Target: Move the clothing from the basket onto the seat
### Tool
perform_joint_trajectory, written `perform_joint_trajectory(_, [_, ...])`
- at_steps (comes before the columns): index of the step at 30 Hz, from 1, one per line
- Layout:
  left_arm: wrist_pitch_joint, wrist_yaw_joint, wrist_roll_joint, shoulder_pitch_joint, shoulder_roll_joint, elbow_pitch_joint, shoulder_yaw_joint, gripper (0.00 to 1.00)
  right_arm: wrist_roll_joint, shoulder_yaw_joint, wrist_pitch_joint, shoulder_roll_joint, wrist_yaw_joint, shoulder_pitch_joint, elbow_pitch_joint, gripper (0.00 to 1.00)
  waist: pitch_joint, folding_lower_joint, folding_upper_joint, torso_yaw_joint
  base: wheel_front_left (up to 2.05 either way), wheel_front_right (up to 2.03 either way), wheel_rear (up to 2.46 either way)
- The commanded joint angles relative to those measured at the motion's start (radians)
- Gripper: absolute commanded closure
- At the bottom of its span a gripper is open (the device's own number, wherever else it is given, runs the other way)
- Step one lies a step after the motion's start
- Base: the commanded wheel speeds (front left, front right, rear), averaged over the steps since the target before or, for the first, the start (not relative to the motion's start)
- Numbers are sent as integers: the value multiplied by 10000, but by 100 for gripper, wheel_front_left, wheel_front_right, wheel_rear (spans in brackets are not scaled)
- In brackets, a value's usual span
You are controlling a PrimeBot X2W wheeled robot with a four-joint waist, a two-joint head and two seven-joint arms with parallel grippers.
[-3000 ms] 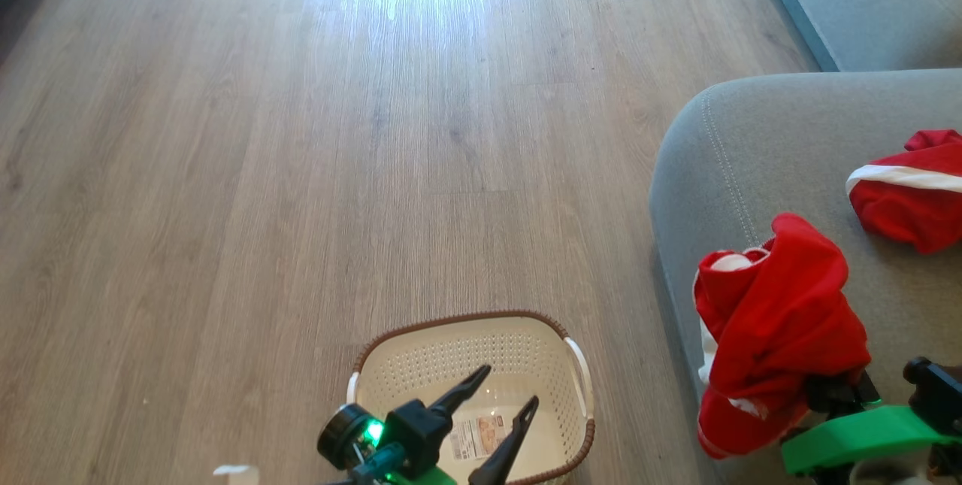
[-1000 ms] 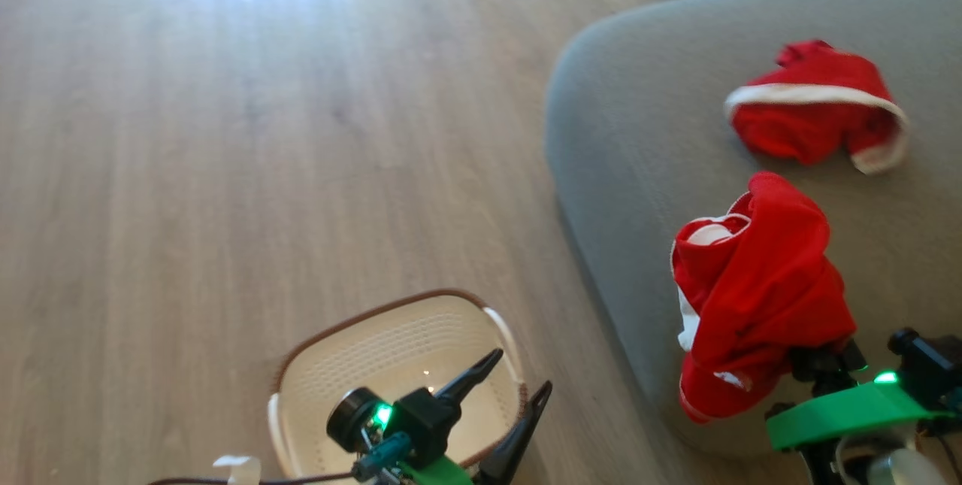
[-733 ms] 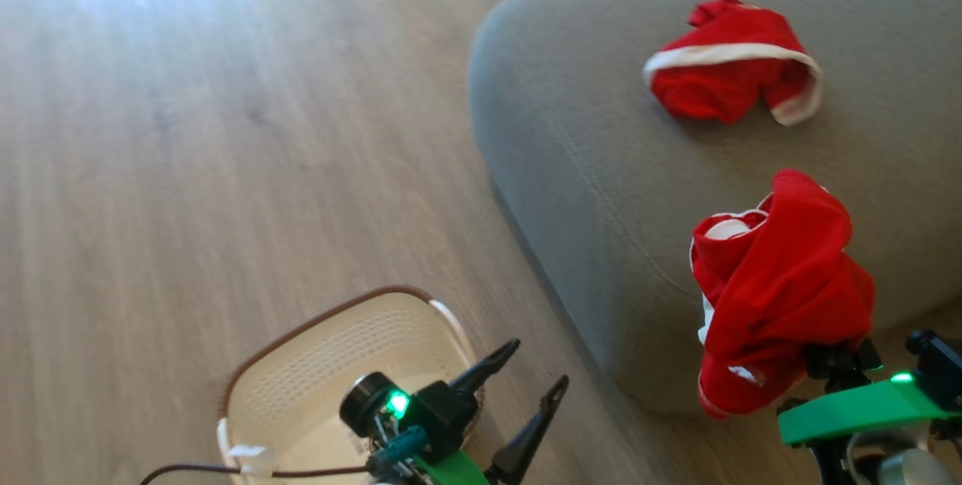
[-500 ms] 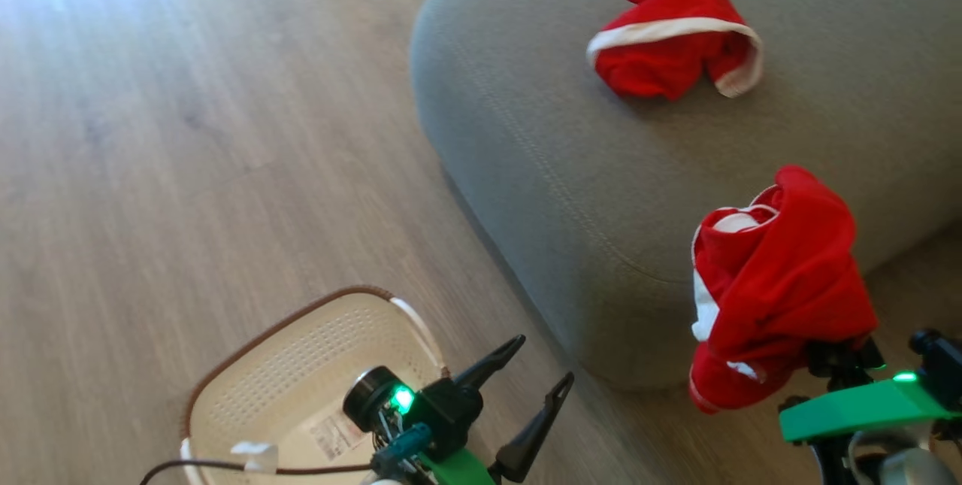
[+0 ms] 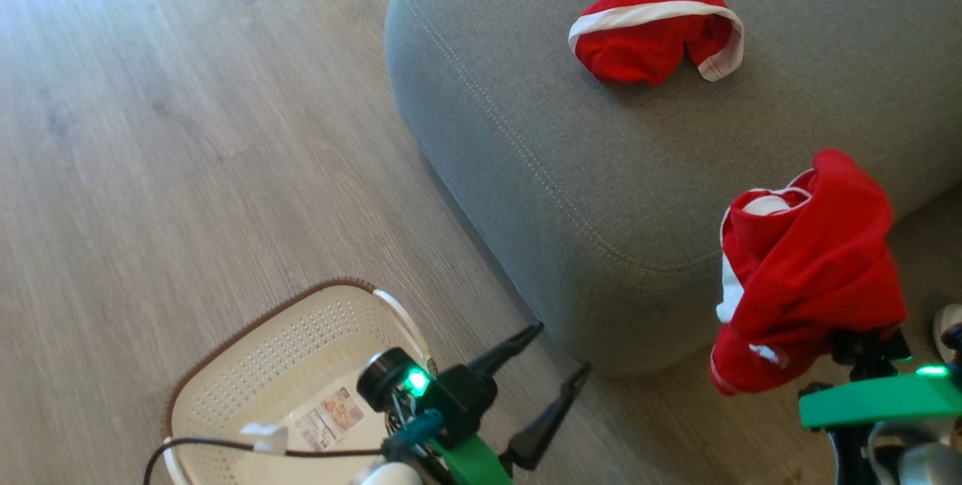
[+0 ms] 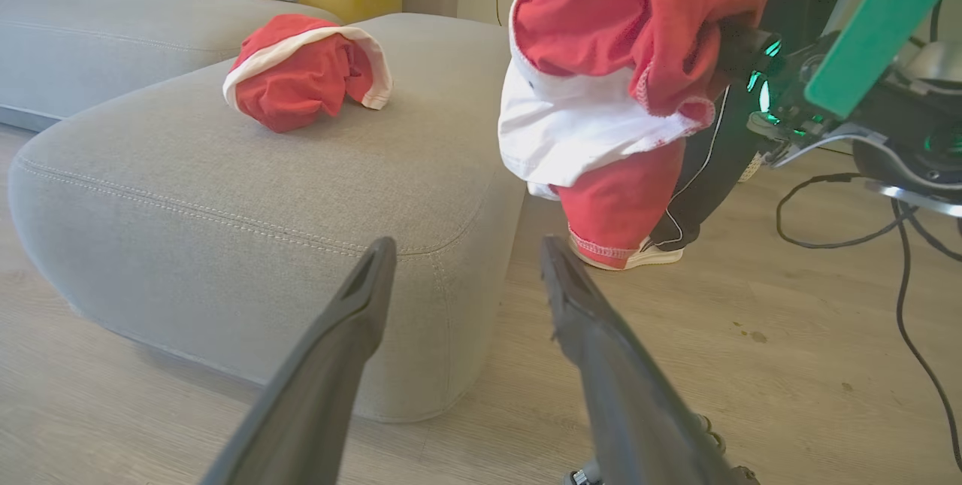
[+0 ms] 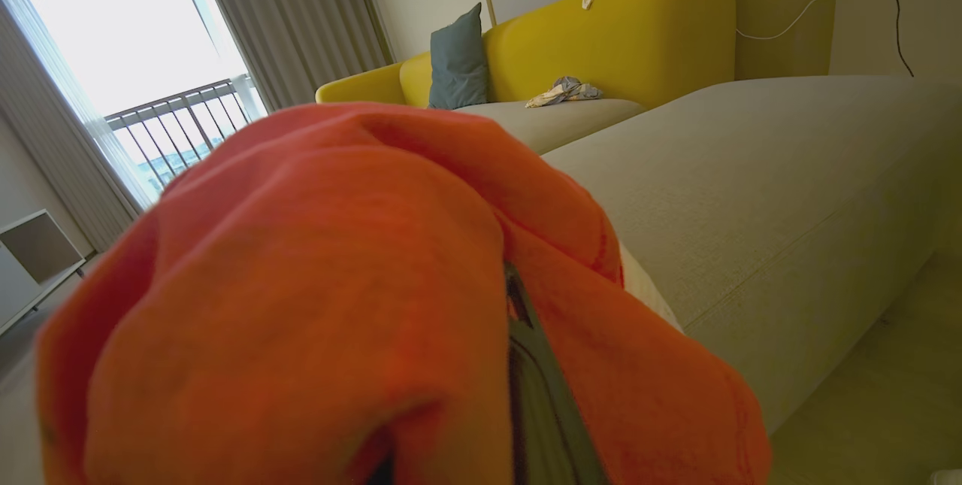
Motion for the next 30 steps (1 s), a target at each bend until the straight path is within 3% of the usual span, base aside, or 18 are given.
perform_joint_trajectory(1, [-51,-9,-9,-315,-28,-367,425,0,91,169,-138,-231,0,-514,-438,100,46,0,0,-32,0,0,0])
perform_joint_trajectory(7, [-51,-7,419,-554,-15,-401,853,0,483,-193,-138,-497,0,-1687,-482,100,833,0,0,161,0,0,0])
perform_joint_trajectory(16, [-51,-8,716,-1611,594,-773,914,0,816,-354,-138,-1242,0,-4614,-215,100,2544,0,0,679,0,0,0])
perform_joint_trajectory(22, [-51,-9,711,-2223,1072,-934,628,0,1042,-348,-138,-2004,0,-6876,856,100,3524,0,0,1040,0,0,0])
perform_joint_trajectory(26, [-51,-9,678,-2648,1356,-983,371,0,1325,-384,-131,-2756,0,-8825,2166,100,4137,0,0,1407,0,0,0])
perform_joint_trajectory(30, [-51,-9,638,-2890,1454,-1043,255,0,1643,-628,-20,-3083,0,-10206,3437,100,4486,0,0,1712,0,0,0])
